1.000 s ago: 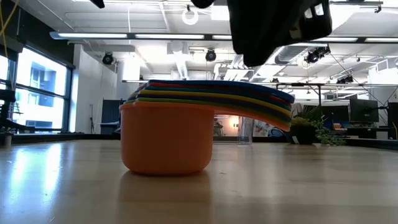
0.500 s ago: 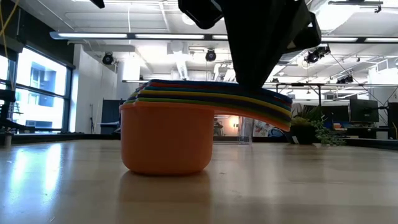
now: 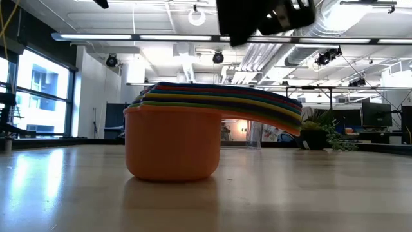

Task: Nest measuring cups in basket
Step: Put the nest measuring cups into the transparent bin

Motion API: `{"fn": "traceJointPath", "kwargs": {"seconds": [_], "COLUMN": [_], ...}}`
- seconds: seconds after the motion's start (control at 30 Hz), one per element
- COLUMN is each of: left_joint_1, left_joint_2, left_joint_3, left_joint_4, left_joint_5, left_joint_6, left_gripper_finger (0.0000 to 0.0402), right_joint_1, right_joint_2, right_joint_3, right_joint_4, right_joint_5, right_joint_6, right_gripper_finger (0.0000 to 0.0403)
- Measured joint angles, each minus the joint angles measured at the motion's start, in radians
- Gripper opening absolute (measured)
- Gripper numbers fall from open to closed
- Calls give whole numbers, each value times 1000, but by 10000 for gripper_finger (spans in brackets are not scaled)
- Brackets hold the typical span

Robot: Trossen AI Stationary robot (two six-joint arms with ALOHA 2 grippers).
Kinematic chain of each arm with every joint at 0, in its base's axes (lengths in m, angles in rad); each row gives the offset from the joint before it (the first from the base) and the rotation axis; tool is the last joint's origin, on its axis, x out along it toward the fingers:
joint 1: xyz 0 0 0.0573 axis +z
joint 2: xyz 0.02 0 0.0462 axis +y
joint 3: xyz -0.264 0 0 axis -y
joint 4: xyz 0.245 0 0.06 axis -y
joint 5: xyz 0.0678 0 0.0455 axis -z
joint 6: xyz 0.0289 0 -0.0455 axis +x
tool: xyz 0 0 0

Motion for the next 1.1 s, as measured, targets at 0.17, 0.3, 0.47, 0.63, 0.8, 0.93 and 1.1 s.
{"fn": "traceJointPath", "kwargs": {"seconds": [0.17,0.3,0.47,0.63,0.8,0.93,1.1], "left_joint_1": [-1,-12,-40,-67,-75,-74,-70], "left_joint_2": [0,0,0,0,-3,-3,-3], "left_joint_3": [0,0,0,0,0,0,0], "left_joint_4": [0,0,-1,-2,-3,-3,-3], "left_joint_5": [1,2,4,5,5,5,4], "left_joint_6": [0,0,0,-7,-9,-10,-9], "left_gripper_finger": [110,110,110,110,110,110,110], "right_joint_1": [-25,-44,-72,-106,-139,-174,-223], "right_joint_2": [0,0,0,0,0,0,-4], "right_joint_3": [60,113,190,249,293,303,303], "right_joint_4": [-35,-46,-116,-246,-371,-441,-495], "right_joint_5": [7,7,7,18,59,50,2], "right_joint_6": [-52,-102,-160,-218,-301,-385,-495], "right_gripper_finger": [44,44,44,44,44,44,62]}}
